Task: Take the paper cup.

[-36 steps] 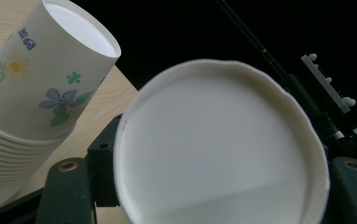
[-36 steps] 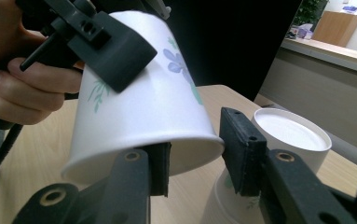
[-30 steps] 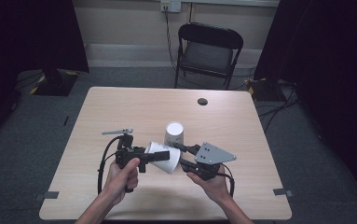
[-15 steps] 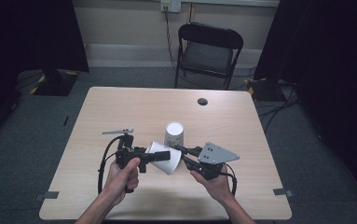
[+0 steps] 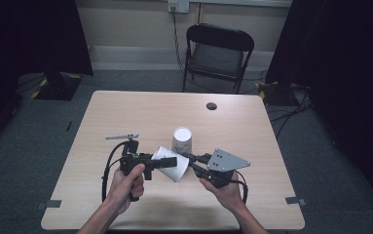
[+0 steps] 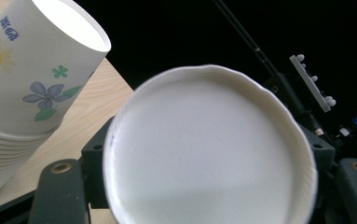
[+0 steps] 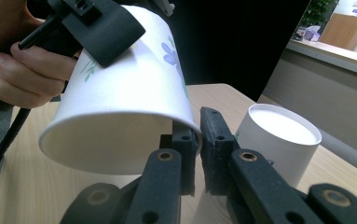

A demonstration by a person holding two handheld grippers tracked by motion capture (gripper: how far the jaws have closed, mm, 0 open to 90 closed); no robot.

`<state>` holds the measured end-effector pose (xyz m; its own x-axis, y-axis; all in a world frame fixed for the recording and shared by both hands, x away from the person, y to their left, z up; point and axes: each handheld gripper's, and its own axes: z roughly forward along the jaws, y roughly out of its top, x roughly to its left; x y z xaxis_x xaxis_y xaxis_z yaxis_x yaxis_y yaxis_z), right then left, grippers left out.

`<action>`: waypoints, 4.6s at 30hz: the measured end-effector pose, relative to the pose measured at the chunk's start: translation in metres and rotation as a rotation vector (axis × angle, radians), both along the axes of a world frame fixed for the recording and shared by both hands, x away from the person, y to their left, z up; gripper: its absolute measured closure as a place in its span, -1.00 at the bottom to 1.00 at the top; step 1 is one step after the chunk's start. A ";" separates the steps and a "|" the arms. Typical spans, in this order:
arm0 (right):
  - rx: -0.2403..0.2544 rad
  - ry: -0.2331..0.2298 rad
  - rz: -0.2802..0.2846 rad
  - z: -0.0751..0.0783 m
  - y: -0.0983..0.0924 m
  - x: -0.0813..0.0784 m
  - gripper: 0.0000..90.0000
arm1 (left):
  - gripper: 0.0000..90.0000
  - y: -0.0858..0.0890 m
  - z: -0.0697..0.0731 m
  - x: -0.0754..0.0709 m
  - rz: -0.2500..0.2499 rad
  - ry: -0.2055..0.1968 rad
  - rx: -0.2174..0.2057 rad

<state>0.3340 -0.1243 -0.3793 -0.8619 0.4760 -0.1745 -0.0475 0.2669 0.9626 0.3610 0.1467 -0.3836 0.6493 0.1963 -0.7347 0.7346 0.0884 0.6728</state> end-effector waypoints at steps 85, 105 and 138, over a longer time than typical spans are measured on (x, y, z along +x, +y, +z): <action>-0.286 0.458 0.135 -0.016 0.015 0.027 0.96 | -0.52 0.007 -0.004 -0.035 -0.121 -0.755 0.600; -0.293 0.527 0.140 -0.015 0.013 0.030 0.97 | -0.60 -0.013 -0.021 -0.043 -0.179 -0.826 0.688; -0.257 0.600 0.080 -0.011 0.019 0.031 0.97 | -0.54 -0.034 -0.036 -0.048 -0.107 -0.846 0.835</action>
